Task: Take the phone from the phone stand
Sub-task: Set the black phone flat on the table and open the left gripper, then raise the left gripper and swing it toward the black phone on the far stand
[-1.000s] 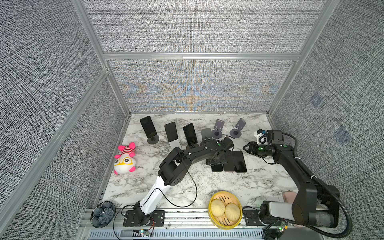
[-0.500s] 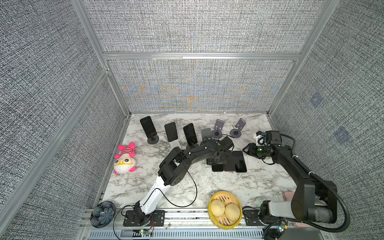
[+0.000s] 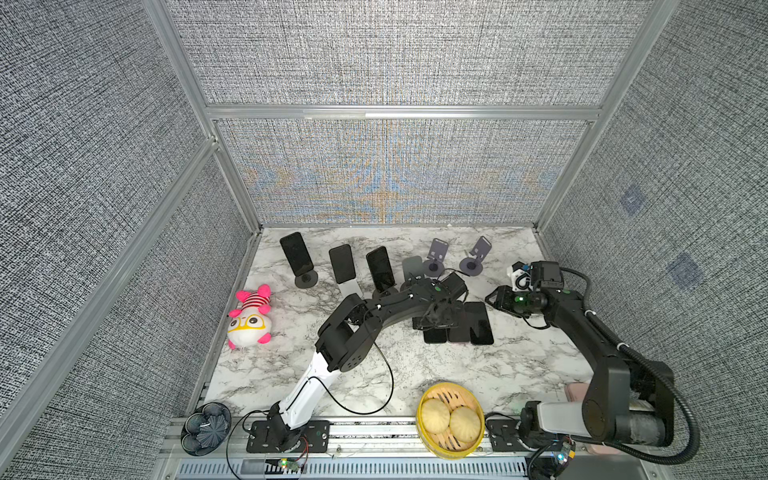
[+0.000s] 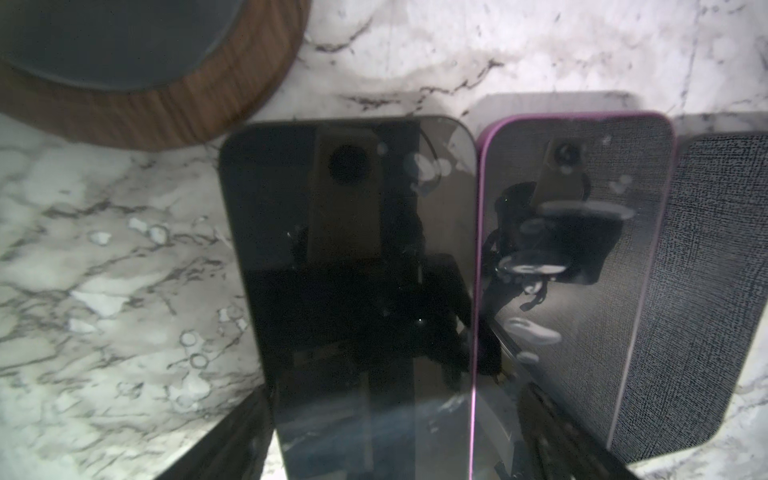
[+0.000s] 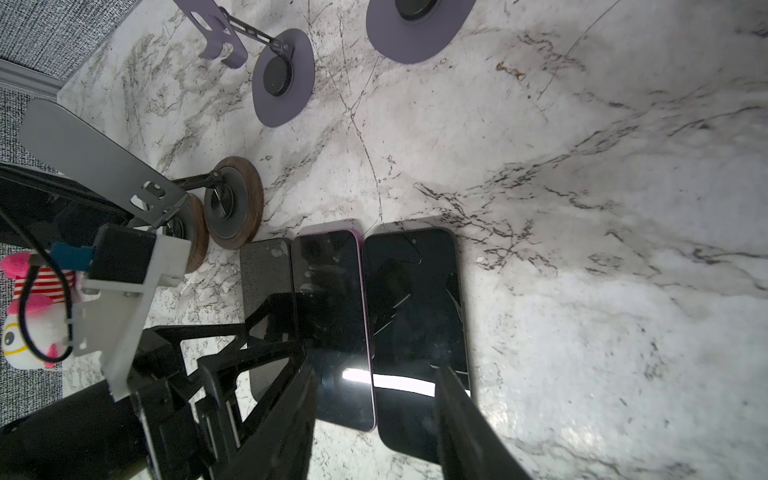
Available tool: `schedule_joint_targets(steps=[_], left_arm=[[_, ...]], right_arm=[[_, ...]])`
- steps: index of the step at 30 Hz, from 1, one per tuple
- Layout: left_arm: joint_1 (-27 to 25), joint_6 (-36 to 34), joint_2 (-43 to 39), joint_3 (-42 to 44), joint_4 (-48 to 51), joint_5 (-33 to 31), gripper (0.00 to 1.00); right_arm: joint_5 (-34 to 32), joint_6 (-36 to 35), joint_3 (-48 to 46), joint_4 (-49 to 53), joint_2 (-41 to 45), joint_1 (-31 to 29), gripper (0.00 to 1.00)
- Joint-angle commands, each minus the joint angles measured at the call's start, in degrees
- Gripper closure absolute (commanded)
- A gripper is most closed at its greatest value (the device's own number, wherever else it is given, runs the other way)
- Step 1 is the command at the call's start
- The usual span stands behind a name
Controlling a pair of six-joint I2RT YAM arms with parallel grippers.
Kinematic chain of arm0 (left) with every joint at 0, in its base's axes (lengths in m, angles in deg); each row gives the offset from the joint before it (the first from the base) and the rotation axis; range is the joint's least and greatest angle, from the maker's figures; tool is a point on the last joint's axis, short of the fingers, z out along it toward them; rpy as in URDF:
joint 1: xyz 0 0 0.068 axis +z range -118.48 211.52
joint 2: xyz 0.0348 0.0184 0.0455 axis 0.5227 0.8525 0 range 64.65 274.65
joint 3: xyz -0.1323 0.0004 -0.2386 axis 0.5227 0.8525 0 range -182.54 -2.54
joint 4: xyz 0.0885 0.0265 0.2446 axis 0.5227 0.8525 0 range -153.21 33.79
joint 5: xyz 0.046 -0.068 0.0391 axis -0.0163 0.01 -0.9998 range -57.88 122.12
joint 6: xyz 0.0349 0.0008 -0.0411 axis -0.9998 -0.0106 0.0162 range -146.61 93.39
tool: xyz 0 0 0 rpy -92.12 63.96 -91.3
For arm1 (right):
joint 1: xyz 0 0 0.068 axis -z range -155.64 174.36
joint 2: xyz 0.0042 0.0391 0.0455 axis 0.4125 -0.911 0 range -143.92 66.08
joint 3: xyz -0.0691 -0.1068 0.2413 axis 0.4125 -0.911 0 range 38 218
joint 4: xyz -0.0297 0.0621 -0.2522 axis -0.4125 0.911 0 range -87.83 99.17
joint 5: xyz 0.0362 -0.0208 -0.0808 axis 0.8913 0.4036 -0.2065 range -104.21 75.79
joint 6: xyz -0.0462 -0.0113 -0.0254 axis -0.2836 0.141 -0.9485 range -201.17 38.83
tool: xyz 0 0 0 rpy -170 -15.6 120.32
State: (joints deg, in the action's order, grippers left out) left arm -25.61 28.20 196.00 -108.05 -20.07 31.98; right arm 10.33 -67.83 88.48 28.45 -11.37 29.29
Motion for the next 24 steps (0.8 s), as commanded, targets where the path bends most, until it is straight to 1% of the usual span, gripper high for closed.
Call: schedule_joint_targets(steps=[1,5,13,24], left_arm=[[0.0,-0.3,-0.2,0.3,-0.2,1.9,0.07],[0.0,-0.4,-0.3,0.0,0.1,1.8,0.07],[0.0,-0.8,-1.8,-0.1,0.8,0.5,0.06],[0.3,-3.1,-5.8,-0.1,1.0,-0.9,0.05]], right_arm=[[0.7,0.2,-0.2,-0.5,-0.1,0.0,0.53],[1.0,0.3,0.0,-0.6,-0.9,0.0,0.53],[5.8,1.8,0.1,-3.6,-2.3,-0.1,0.53],[6.0,1.9,1.2,-1.5,-1.4,-0.1,0.53]])
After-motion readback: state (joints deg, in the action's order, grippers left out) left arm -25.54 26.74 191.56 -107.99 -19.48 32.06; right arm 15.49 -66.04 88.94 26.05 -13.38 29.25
